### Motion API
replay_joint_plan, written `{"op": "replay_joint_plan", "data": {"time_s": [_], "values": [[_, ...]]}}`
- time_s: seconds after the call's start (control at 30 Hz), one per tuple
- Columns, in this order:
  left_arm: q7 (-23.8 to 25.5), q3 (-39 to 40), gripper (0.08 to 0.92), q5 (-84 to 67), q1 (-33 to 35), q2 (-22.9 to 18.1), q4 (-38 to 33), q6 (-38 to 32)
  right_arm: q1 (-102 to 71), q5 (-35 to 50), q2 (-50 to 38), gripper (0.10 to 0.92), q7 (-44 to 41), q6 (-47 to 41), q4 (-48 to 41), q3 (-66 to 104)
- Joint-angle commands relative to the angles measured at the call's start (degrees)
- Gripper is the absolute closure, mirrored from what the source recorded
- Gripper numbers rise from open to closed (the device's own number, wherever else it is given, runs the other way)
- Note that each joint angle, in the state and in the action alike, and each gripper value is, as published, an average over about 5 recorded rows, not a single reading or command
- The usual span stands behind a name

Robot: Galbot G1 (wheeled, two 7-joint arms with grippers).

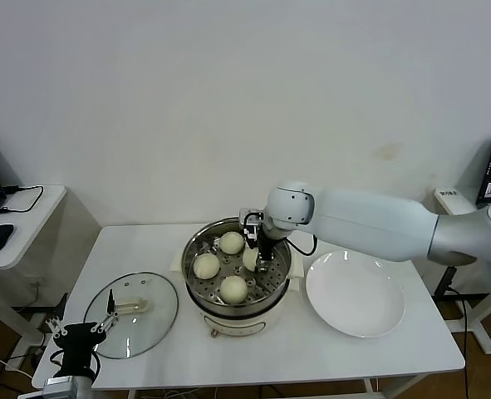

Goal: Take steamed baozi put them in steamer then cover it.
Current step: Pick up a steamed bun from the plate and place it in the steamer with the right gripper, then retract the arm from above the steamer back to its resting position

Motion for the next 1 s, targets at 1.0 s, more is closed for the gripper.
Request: {"op": "replay_joint_plan", "data": {"time_s": [1.0], "values": [[0.1, 0.9, 0.177, 2.2, -0.4, 0.6, 3.0, -1.4, -81.0, -6.1, -15.6, 0.203, 39.6, 42.3, 21.0, 86.2]]}}
